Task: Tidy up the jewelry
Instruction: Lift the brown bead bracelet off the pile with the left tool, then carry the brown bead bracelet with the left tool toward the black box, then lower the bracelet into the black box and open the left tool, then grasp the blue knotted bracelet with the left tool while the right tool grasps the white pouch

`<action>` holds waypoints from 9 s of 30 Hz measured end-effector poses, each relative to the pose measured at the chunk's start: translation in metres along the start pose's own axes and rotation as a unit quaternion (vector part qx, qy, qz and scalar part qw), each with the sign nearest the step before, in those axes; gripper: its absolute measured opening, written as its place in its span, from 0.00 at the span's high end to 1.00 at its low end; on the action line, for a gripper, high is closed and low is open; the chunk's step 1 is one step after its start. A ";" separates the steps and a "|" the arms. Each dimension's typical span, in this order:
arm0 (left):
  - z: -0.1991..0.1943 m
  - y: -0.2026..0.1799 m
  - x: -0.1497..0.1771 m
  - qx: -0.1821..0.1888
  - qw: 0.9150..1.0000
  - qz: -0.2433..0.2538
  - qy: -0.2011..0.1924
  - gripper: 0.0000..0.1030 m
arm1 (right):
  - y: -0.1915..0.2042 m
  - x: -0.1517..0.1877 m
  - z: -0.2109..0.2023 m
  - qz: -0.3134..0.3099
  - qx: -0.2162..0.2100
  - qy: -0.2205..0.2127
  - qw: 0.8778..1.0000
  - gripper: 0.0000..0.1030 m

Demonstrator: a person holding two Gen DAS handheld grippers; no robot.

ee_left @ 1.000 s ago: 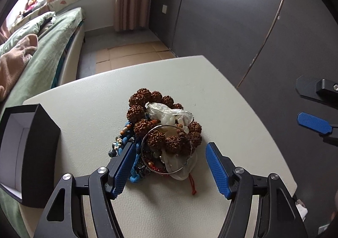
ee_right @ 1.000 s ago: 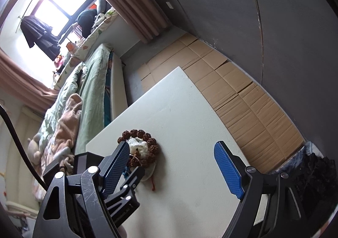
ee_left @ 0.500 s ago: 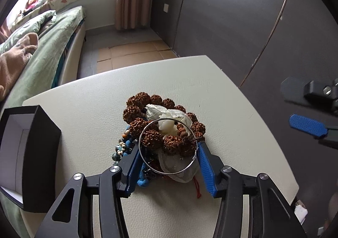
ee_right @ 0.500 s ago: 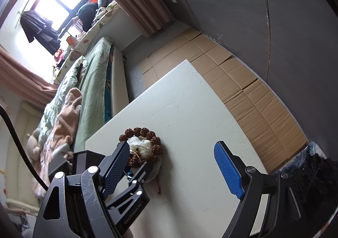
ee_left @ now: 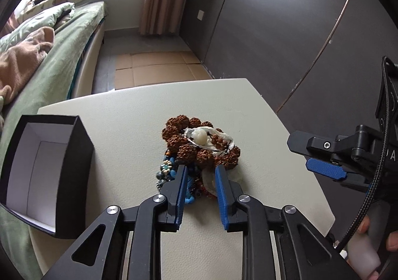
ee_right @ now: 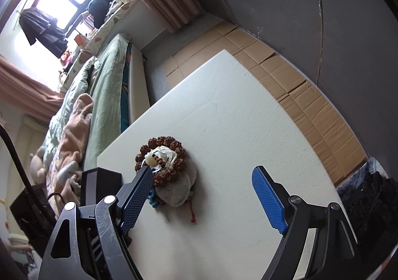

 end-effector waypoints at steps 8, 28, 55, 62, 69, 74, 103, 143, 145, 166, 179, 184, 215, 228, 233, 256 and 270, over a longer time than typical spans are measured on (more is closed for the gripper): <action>0.004 0.025 -0.013 0.010 0.998 -0.061 0.005 0.75 | -0.004 0.001 0.001 0.013 -0.009 -0.004 1.000 0.20; 0.059 0.044 -0.038 0.064 0.981 -0.170 0.066 0.73 | -0.010 -0.007 0.016 0.041 -0.028 0.012 0.999 0.24; 0.022 0.035 -0.038 0.119 0.977 -0.174 0.036 0.81 | -0.005 0.004 0.023 0.030 -0.023 0.025 0.999 0.24; -0.020 0.037 -0.041 0.146 0.975 -0.167 -0.002 0.81 | -0.003 0.013 0.014 0.024 -0.024 0.023 0.999 0.24; -0.043 0.048 -0.038 0.144 0.976 -0.166 -0.016 0.81 | 0.002 0.017 0.009 0.017 -0.034 0.020 0.999 0.24; -0.043 0.061 -0.022 0.121 0.979 -0.165 0.008 0.81 | 0.013 0.025 0.013 0.009 -0.059 0.030 0.998 0.24; -0.001 0.081 -0.007 0.119 0.969 -0.199 0.083 0.81 | 0.063 0.071 0.093 0.022 -0.169 0.131 0.977 0.79; 0.020 0.070 -0.002 0.116 0.967 -0.201 0.106 0.81 | 0.049 0.063 0.082 0.045 -0.175 0.104 0.978 0.96; 0.012 0.075 -0.002 0.119 0.966 -0.205 0.101 0.81 | 0.052 0.061 0.075 0.036 -0.176 0.095 0.979 0.96; -0.078 0.115 -0.023 0.161 0.961 -0.223 -0.022 0.81 | 0.065 0.047 0.052 0.008 -0.188 0.049 0.981 0.96; -0.111 0.175 -0.023 0.111 0.955 -0.263 -0.082 0.81 | 0.126 0.056 0.086 -0.010 -0.293 0.060 0.954 0.96; -0.107 0.192 -0.018 0.096 0.953 -0.277 -0.077 0.81 | 0.150 0.065 0.104 -0.013 -0.326 0.070 0.943 0.96; -0.072 0.156 -0.013 0.050 0.965 -0.257 -0.025 0.44 | 0.104 0.041 0.070 0.009 -0.249 0.044 0.967 0.57; -0.056 0.093 -0.016 0.054 0.981 -0.186 -0.013 0.44 | 0.040 0.025 0.020 0.031 -0.145 -0.001 0.989 0.40; -0.047 0.070 -0.017 0.040 0.988 -0.150 -0.015 0.44 | 0.017 0.021 0.018 0.052 -0.113 -0.003 0.992 0.40; 0.000 0.041 -0.030 0.023 0.994 -0.107 -0.007 0.52 | -0.014 0.007 0.073 0.082 -0.047 0.041 0.995 0.96; 0.034 0.008 -0.037 0.004 0.998 -0.061 0.010 0.56 | -0.031 -0.028 0.016 0.121 -0.077 -0.050 0.988 0.97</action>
Point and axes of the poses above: each gripper's, at about its wrist camera, not at the fingertips, and z roughly the way its jaws point, y to its left, x to its underside, the point moved 4 cm from there along z, roughly the way its jaws point, and after that the axes turned 13 degrees about -x, right-handed, at the moved point
